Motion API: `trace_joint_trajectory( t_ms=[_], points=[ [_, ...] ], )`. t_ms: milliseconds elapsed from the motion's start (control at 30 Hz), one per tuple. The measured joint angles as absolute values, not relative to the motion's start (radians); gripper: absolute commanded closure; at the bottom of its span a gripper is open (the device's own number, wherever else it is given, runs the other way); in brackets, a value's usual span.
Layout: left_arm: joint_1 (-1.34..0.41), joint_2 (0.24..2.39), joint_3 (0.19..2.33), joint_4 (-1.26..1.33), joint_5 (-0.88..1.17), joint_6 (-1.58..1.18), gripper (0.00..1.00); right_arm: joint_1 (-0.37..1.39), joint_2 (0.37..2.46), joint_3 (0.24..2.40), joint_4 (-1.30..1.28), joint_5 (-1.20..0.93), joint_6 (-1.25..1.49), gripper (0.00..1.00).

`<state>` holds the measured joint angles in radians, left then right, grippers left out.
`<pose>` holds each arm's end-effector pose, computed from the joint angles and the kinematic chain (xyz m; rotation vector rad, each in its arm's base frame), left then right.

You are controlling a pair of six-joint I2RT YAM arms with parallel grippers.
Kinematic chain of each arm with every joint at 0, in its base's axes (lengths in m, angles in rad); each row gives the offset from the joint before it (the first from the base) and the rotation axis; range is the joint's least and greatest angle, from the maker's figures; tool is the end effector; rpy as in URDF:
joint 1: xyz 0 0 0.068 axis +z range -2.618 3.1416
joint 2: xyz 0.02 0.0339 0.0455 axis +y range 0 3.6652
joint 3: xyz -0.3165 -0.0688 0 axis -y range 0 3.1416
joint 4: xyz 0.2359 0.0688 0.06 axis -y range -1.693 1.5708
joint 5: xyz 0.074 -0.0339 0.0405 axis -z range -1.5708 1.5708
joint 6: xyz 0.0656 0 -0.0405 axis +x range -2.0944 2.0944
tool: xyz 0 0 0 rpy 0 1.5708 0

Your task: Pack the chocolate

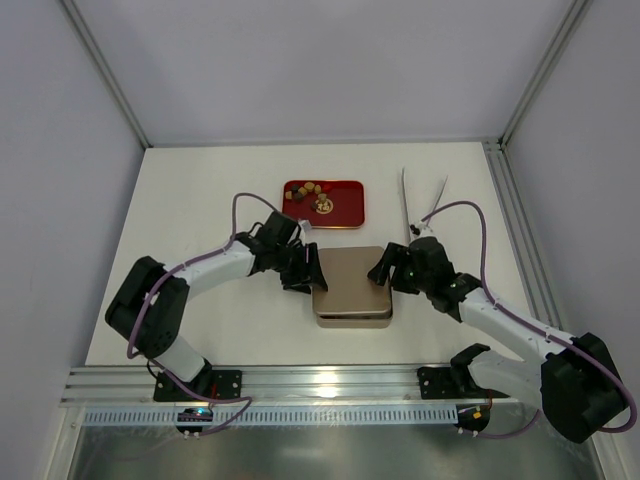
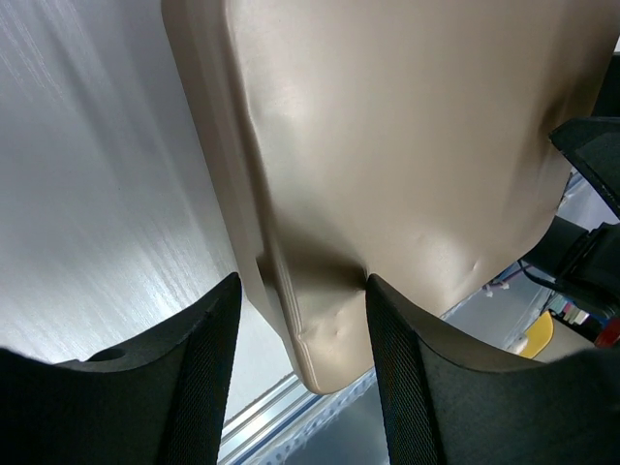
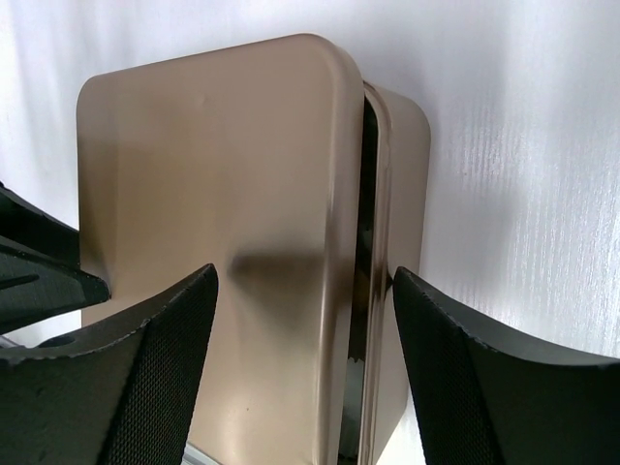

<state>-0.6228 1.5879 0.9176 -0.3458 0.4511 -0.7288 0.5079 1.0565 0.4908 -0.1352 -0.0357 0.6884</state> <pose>0.2413 -0.2085 0.2173 0.0345 2.8202 -1.0050 0.1756 0.1004 0.2233 0.1933 2.3534 0.6526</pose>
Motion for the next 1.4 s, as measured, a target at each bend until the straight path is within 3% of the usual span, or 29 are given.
trace_joint_trajectory(
  t_ms=[1200,1400],
  points=[
    [-0.729,1.607,1.013,-0.495,0.365,-0.677,0.42,0.516,0.925,0.4,-0.143,-0.028,0.721,0.34],
    [-0.735,1.608,1.019,-0.503,0.358,-0.672,0.42,0.516,0.891,0.387,-0.153,-0.028,0.736,0.4]
  ],
)
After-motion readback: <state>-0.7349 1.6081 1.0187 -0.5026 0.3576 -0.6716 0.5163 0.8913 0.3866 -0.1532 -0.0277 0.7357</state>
